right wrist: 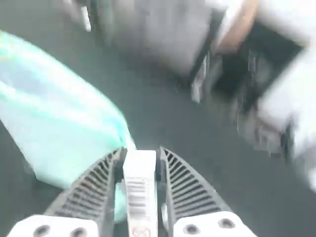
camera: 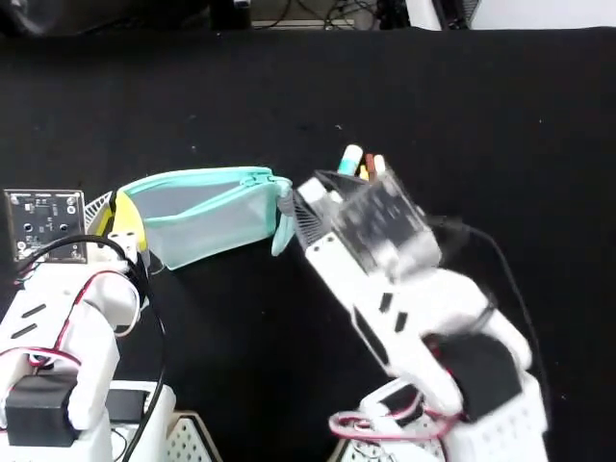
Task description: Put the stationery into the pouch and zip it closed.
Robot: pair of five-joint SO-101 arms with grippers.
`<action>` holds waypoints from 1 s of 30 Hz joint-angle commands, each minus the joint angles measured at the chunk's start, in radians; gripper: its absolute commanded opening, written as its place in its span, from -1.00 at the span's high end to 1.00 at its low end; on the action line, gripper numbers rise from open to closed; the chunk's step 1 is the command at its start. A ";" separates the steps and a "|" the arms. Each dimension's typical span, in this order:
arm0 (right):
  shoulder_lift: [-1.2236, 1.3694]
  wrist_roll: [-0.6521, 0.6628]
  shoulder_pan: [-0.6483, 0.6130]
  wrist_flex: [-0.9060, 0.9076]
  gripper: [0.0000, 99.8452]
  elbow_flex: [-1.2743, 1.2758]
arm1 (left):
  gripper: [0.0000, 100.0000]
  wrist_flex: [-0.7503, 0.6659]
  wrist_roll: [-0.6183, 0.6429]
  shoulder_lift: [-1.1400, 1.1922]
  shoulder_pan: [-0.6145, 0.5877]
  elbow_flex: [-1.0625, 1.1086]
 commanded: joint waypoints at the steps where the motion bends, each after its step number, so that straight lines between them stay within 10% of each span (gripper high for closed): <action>1: 0.015 0.003 -0.101 -0.178 0.98 -0.054 | 0.94 0.014 0.009 0.026 0.008 0.153; 30: 0.292 0.003 -0.287 -0.694 0.98 0.206 | 0.94 0.014 0.011 0.026 0.010 0.159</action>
